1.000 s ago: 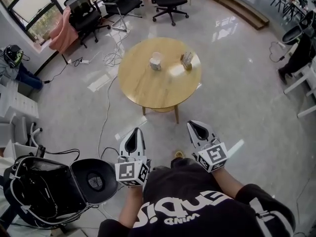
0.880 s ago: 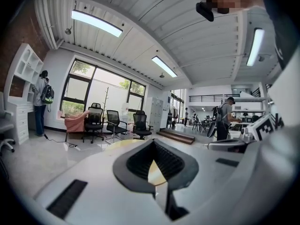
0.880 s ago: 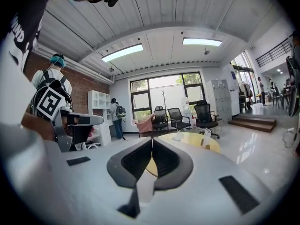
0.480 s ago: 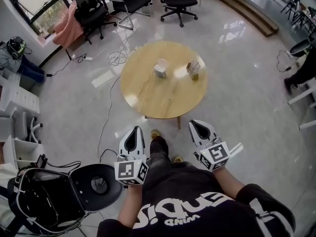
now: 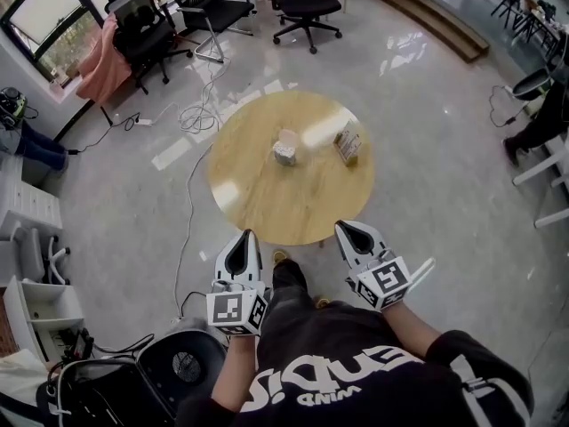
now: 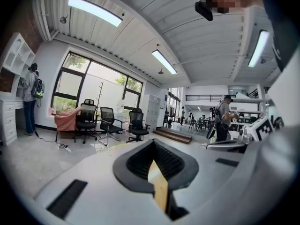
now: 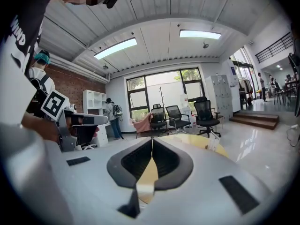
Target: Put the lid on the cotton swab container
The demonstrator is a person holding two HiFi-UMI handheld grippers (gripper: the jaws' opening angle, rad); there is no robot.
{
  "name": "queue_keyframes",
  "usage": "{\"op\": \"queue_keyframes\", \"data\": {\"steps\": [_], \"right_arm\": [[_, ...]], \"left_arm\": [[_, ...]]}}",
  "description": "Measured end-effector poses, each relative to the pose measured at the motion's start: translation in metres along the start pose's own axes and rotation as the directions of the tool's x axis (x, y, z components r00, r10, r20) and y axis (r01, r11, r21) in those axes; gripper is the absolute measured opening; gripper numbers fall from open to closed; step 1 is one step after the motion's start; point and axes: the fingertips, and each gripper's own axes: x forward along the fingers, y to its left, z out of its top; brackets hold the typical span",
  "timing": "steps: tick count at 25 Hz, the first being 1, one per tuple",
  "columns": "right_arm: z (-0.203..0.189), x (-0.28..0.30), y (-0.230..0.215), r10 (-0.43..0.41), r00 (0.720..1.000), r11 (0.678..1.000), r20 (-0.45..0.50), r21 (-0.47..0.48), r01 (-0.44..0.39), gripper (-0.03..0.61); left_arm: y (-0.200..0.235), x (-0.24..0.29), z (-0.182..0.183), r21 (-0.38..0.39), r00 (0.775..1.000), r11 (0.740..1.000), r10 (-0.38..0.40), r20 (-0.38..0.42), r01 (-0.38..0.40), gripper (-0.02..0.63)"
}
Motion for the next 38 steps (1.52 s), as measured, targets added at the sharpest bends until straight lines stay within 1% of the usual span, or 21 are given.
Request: {"op": "queue_keyframes", "data": {"steps": [4, 8, 12, 17, 20, 23, 28, 31, 34, 35, 36, 38], "right_arm": [[0.009, 0.038, -0.004, 0.001, 1.0, 1.0, -0.006, 0.006, -0.001, 0.003], [0.016, 0.074, -0.011, -0.018, 1.0, 1.0, -0.015, 0.01, 0.018, 0.003], [0.031, 0.105, -0.024, -0.054, 0.998, 0.998, -0.015, 0.008, 0.055, 0.003], [0.05, 0.141, -0.03, -0.1, 0.995, 0.995, 0.008, 0.023, 0.1, 0.003], [0.056, 0.155, -0.033, -0.133, 0.991, 0.991, 0.025, 0.023, 0.133, 0.003], [0.058, 0.159, -0.042, -0.151, 0.988, 0.988, 0.032, 0.03, 0.151, 0.003], [0.071, 0.156, -0.048, -0.137, 0.988, 0.991, 0.067, 0.026, 0.135, 0.003], [0.078, 0.163, -0.052, -0.114, 0.991, 0.993, 0.071, 0.017, 0.113, 0.003], [0.079, 0.168, -0.062, -0.114, 0.991, 0.993, 0.066, 0.013, 0.114, 0.006], [0.078, 0.169, -0.065, -0.112, 0.992, 0.994, 0.063, 0.018, 0.111, 0.034], [0.076, 0.171, -0.067, -0.106, 0.993, 0.994, 0.059, 0.023, 0.105, 0.095], [0.074, 0.176, -0.068, -0.088, 0.995, 0.996, 0.055, 0.032, 0.086, 0.142]], "left_arm": [[0.025, 0.034, 0.015, 0.006, 1.0, 1.0, -0.026, 0.003, 0.026, 0.006], [0.05, 0.068, 0.03, 0.022, 0.998, 0.998, -0.065, 0.007, 0.065, 0.006], [0.071, 0.102, 0.042, 0.018, 0.994, 0.994, -0.112, -0.001, 0.112, 0.006], [0.095, 0.135, 0.057, 0.028, 0.984, 0.983, -0.178, -0.025, 0.179, 0.006], [0.101, 0.149, 0.06, 0.031, 0.976, 0.976, -0.215, -0.036, 0.216, 0.006], [0.099, 0.162, 0.058, 0.012, 0.972, 0.973, -0.23, -0.043, 0.231, 0.006], [0.09, 0.172, 0.061, 0.015, 0.965, 0.966, -0.258, -0.045, 0.259, 0.006], [0.089, 0.177, 0.067, 0.014, 0.965, 0.966, -0.258, -0.042, 0.259, 0.006], [0.086, 0.182, 0.07, 0.015, 0.968, 0.968, -0.249, -0.037, 0.25, 0.006], [0.085, 0.184, 0.07, 0.016, 0.969, 0.969, -0.245, -0.034, 0.245, 0.006], [0.084, 0.184, 0.07, 0.018, 0.97, 0.97, -0.241, -0.03, 0.242, 0.006], [0.084, 0.185, 0.07, 0.019, 0.971, 0.971, -0.236, -0.023, 0.237, 0.006]]}}
